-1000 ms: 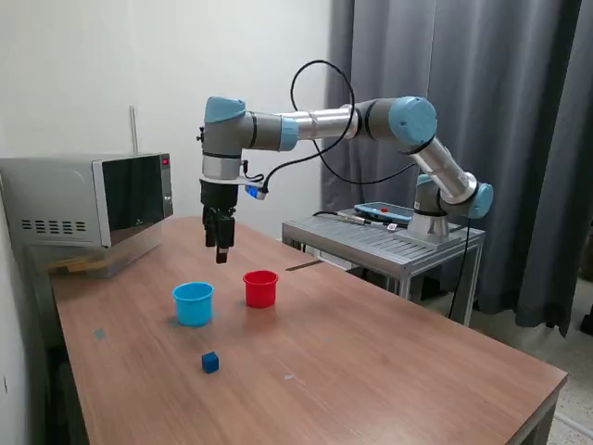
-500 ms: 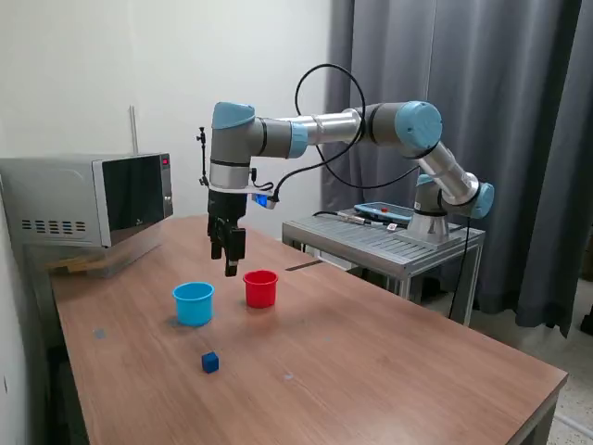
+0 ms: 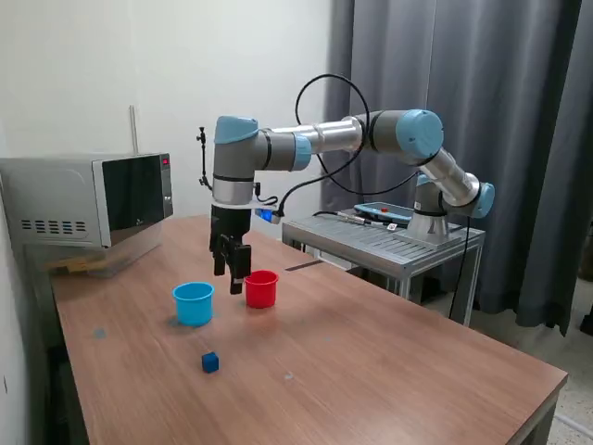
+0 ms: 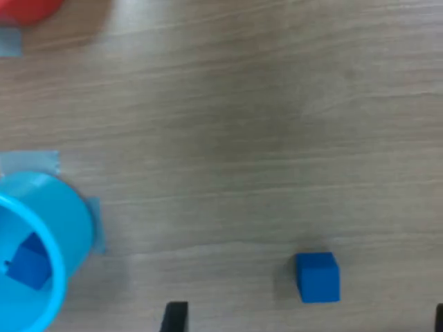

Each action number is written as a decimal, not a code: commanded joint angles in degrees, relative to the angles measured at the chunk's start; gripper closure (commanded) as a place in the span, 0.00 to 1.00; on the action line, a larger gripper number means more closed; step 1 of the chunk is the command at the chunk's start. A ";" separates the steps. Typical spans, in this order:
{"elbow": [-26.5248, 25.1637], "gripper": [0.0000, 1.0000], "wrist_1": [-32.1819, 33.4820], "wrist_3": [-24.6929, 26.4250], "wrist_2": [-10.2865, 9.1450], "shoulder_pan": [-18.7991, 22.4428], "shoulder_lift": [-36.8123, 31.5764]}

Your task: Place red objects in the red bin, and blue objects in the blue bin.

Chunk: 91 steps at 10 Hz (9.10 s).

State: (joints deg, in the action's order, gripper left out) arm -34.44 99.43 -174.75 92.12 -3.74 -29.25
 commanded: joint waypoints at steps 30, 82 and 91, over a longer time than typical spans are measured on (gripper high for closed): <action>-15.22 0.00 39.00 2.75 -1.33 1.63 5.79; -18.56 1.00 12.63 2.84 -1.51 -10.76 -8.63; -18.47 1.00 16.85 2.84 -1.42 -10.76 -6.52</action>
State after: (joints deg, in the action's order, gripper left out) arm -52.81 115.48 -171.93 90.68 -14.50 -35.99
